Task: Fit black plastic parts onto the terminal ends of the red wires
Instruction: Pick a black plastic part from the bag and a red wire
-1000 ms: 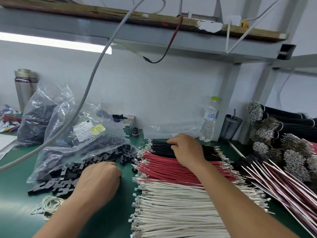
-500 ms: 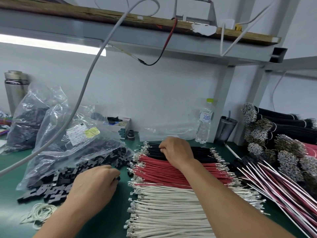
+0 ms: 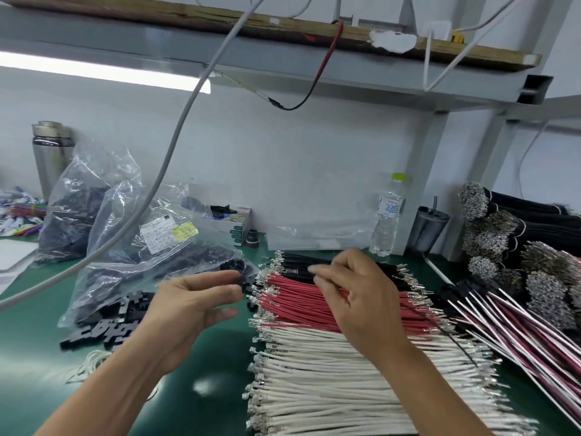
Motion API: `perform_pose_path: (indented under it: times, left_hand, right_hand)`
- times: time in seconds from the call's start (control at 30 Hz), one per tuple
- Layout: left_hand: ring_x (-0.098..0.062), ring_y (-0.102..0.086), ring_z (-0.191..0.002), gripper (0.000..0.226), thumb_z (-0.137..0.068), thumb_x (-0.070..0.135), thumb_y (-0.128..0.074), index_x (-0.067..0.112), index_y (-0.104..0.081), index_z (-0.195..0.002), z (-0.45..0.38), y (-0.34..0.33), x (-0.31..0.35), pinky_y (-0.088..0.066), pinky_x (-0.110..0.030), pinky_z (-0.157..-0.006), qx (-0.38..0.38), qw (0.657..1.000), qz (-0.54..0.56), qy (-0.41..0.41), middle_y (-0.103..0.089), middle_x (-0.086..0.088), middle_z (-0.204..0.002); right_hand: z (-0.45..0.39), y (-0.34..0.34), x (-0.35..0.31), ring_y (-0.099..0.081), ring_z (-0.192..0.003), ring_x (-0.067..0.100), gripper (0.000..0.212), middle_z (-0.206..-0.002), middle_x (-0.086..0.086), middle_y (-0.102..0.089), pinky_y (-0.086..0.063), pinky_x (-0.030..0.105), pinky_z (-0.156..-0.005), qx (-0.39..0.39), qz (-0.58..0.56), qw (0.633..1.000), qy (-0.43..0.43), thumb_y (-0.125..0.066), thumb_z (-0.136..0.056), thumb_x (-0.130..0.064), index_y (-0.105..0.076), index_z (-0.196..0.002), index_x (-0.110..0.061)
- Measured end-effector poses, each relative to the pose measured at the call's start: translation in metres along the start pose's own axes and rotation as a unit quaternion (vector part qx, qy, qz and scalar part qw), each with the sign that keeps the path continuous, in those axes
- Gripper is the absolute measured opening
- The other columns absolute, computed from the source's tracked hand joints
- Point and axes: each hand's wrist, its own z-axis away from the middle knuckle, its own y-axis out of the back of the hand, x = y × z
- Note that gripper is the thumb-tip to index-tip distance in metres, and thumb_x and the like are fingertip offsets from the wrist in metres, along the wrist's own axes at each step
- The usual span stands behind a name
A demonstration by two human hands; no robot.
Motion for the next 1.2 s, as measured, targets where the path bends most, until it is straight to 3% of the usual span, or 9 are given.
perform_pose_path:
  times: [0.07,0.17,0.37,0.63,0.9,1.07,1.2]
  left_hand:
    - [-0.016,-0.070,-0.065,0.036,-0.054,0.009,-0.089,0.014,-0.085,-0.090,0.003,-0.006,-0.001,-0.058,-0.021,-0.059,-0.012,0.997,-0.074,-0.021,-0.079,-0.018,-0.092]
    - [-0.017,-0.067,-0.059,0.029,-0.060,0.018,-0.090,0.019,-0.085,-0.089,0.009,-0.014,-0.008,-0.058,-0.022,-0.059,-0.041,0.984,-0.158,-0.069,-0.079,-0.015,-0.085]
    - [-0.025,-0.071,-0.059,0.024,-0.064,0.014,-0.086,0.014,-0.084,-0.089,0.014,-0.021,-0.013,-0.062,-0.028,-0.061,-0.059,0.984,-0.142,-0.092,-0.075,-0.023,-0.076]
    - [-0.022,-0.069,-0.059,0.025,-0.062,0.012,-0.084,0.015,-0.083,-0.087,0.017,-0.023,-0.014,-0.062,-0.026,-0.062,-0.079,0.977,-0.165,-0.114,-0.075,-0.020,-0.074]
    - [-0.024,-0.067,-0.063,0.024,-0.066,0.010,-0.083,0.012,-0.083,-0.090,0.016,-0.022,-0.015,-0.062,-0.031,-0.064,-0.092,0.973,-0.175,-0.123,-0.076,-0.018,-0.079]
    - [-0.021,-0.067,-0.062,0.023,-0.070,0.012,-0.081,0.011,-0.084,-0.092,0.015,-0.018,-0.017,-0.060,-0.025,-0.063,-0.118,0.970,-0.188,-0.101,-0.075,-0.019,-0.078]
    - [-0.019,-0.067,-0.061,0.022,-0.068,0.020,-0.083,0.018,-0.084,-0.090,0.013,-0.020,-0.016,-0.058,-0.024,-0.056,-0.097,0.973,-0.179,-0.113,-0.076,-0.019,-0.079]
  right_hand:
    - [0.010,0.000,-0.002,-0.055,-0.075,0.006,0.008,-0.083,-0.017,-0.053,-0.044,0.017,-0.061,-0.021,-0.029,0.999,-0.035,-0.073,-0.091,-0.028,-0.078,-0.097,-0.031]
    - [0.015,0.001,-0.006,-0.055,-0.075,0.007,0.007,-0.082,-0.016,-0.054,-0.042,0.017,-0.060,-0.033,-0.040,0.998,-0.038,-0.072,-0.091,-0.033,-0.078,-0.092,-0.031]
    - [0.015,-0.005,-0.016,-0.054,-0.076,0.007,0.011,-0.082,-0.015,-0.052,-0.048,0.023,-0.061,-0.043,-0.060,0.997,-0.010,-0.072,-0.091,-0.032,-0.079,-0.097,-0.026]
    - [0.014,-0.009,-0.016,-0.050,-0.074,0.002,0.008,-0.080,-0.013,-0.052,-0.035,0.009,-0.064,-0.050,-0.034,0.998,0.014,-0.077,-0.088,-0.028,-0.080,-0.093,-0.023]
    - [0.010,-0.004,-0.017,-0.051,-0.078,0.008,0.011,-0.082,-0.011,-0.053,-0.043,0.021,-0.063,-0.081,-0.034,0.995,0.038,-0.078,-0.087,-0.028,-0.081,-0.096,-0.024]
    - [0.013,-0.020,-0.030,-0.051,-0.075,0.012,0.012,-0.081,-0.007,-0.054,-0.045,0.029,-0.059,-0.100,-0.051,0.993,0.039,-0.075,-0.089,-0.025,-0.080,-0.096,-0.018]
    - [0.010,-0.017,-0.027,-0.053,-0.076,0.004,0.012,-0.084,-0.011,-0.056,-0.044,0.021,-0.063,-0.085,-0.069,0.994,0.011,-0.072,-0.091,-0.028,-0.078,-0.098,-0.020]
